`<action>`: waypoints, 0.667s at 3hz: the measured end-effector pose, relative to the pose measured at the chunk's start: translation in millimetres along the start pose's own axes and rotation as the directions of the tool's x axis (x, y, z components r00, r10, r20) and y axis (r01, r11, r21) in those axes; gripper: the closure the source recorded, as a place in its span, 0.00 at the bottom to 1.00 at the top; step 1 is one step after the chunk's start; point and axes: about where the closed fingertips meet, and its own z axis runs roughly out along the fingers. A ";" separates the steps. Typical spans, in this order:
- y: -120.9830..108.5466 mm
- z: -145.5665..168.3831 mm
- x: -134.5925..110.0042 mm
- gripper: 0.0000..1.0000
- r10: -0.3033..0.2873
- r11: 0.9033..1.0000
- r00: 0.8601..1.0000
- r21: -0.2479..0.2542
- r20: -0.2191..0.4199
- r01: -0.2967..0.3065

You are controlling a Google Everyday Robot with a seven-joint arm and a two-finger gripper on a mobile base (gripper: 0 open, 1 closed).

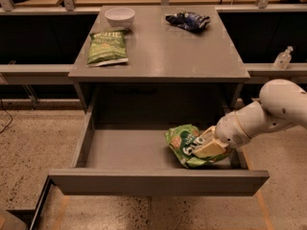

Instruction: Place green rice chip bag into top drawer

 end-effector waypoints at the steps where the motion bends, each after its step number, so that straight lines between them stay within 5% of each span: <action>1: -4.8 3.7 -8.2 0.38 0.007 0.999 0.999 0.054 0.048 -0.010; 2: -6.5 -0.7 -23.7 0.17 -0.013 0.995 0.995 0.096 0.096 0.004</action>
Offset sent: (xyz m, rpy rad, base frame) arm 0.0224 0.0195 0.0347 0.1055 -0.1697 -0.1152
